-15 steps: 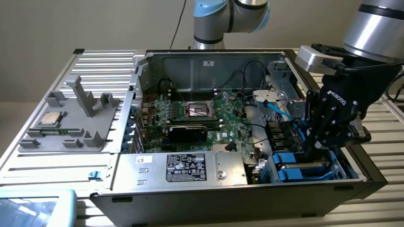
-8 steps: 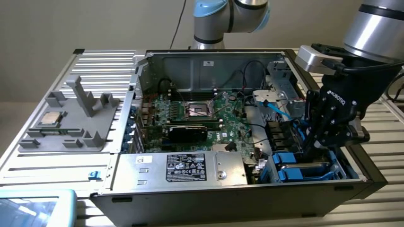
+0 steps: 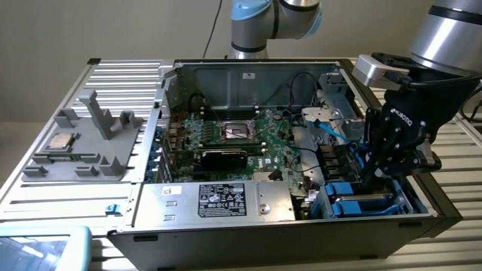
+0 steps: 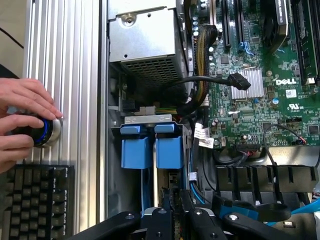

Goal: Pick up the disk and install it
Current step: 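Insert the first disk wire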

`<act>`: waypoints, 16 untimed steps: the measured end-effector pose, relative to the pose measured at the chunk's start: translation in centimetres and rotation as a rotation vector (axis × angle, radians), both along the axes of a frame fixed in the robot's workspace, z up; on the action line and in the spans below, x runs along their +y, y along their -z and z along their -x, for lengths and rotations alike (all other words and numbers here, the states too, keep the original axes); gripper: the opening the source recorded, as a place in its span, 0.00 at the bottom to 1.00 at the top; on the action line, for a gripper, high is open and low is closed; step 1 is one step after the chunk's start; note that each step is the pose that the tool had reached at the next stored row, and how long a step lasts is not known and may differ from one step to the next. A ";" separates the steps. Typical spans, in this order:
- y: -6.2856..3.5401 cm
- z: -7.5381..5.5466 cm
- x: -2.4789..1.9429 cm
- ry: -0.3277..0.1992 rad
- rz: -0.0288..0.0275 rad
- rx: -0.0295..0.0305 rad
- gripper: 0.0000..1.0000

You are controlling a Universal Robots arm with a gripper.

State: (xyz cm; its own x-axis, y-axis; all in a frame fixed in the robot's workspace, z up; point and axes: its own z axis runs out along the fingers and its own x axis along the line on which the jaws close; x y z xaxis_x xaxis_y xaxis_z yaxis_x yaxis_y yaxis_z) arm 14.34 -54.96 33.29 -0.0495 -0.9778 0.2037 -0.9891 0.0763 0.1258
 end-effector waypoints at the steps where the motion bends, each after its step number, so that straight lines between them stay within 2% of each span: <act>1: 0.01 0.0 0.00 0.000 -0.0001 -0.0003 0.17; 5: 0.01 0.0 -0.01 0.003 0.0022 -0.0016 0.17; 8: 0.00 0.0 0.01 0.004 0.0114 -0.0034 0.17; 16: 0.09 0.0 0.03 0.004 0.0120 -0.0041 0.17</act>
